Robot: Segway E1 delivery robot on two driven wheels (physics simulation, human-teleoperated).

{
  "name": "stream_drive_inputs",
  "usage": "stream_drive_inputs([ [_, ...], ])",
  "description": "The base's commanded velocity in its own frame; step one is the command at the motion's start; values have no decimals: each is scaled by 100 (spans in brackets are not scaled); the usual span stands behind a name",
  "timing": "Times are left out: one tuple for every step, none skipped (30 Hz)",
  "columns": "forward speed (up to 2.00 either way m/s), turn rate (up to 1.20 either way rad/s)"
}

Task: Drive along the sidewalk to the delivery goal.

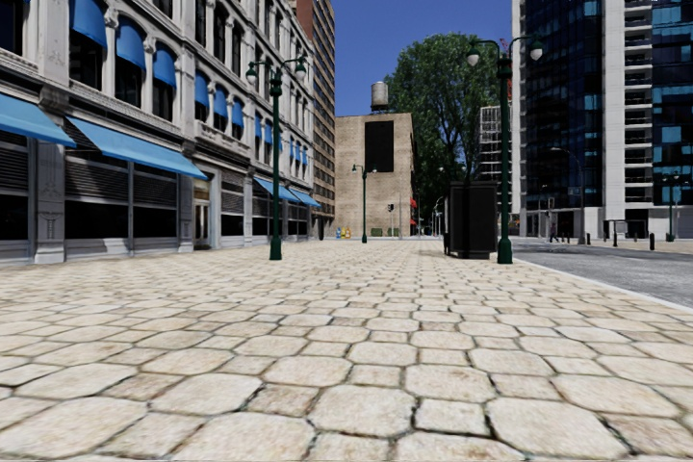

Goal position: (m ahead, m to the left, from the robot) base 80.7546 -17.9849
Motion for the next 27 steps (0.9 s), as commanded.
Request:
stream_drive_inputs([
  [200,0],
  [200,0],
  [200,0],
  [200,0],
  [200,0],
  [200,0],
  [200,0],
  [200,0],
  [200,0],
  [200,0],
  [200,0],
  [200,0],
  [200,0],
  [200,0],
  [200,0],
  [200,0],
  [200,0],
  [200,0],
  [200,0],
  [200,0],
  [200,0],
  [200,0],
  [200,0],
  [200,0],
  [200,0],
  [200,0],
  [200,0],
])
